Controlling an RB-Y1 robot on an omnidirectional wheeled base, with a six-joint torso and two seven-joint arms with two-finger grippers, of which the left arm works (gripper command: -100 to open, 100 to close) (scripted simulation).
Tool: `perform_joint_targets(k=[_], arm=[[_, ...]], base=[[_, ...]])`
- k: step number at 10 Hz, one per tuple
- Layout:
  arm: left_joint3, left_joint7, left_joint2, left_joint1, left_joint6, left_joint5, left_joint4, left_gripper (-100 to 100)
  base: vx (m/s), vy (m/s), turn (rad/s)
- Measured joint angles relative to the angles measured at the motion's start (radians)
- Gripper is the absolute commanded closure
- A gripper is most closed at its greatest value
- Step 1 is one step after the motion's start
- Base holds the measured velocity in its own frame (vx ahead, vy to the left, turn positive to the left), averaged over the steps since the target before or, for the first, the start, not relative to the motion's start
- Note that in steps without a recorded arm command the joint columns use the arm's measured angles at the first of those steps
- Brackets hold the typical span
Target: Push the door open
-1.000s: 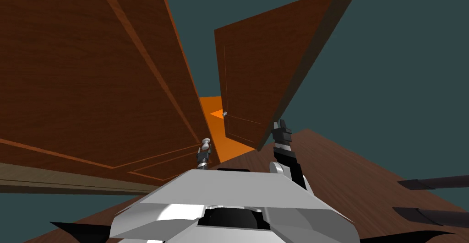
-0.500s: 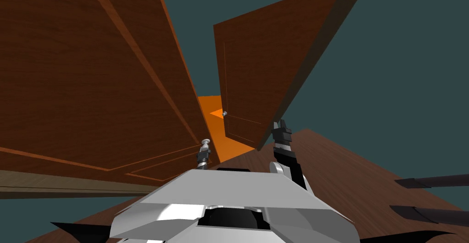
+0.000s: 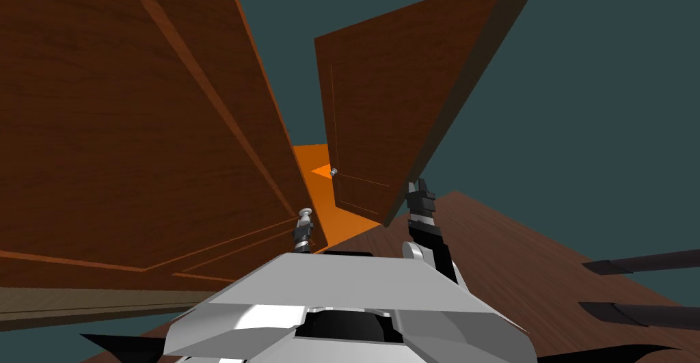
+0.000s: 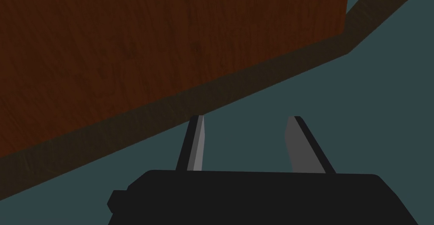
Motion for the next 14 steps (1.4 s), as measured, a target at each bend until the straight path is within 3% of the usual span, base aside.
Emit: perform_joint_targets(k=[2,6,7,14], arm=[[0.027,-0.006,-0.017,-0.023,-0.020,0.008,0.024,100],[0.080,-0.043,-0.045,-0.045,-0.030,0.033,0.031,100],[0.091,-0.040,-0.057,-0.064,-0.043,0.036,0.061,100],[0.199,-0.097,-0.126,-0.121,-0.091,0.081,0.116,100]], base=[[0.127,0.051,-0.049],[0.087,0.058,-0.063],[0.072,0.061,-0.067],[0.100,0.074,-0.061]])
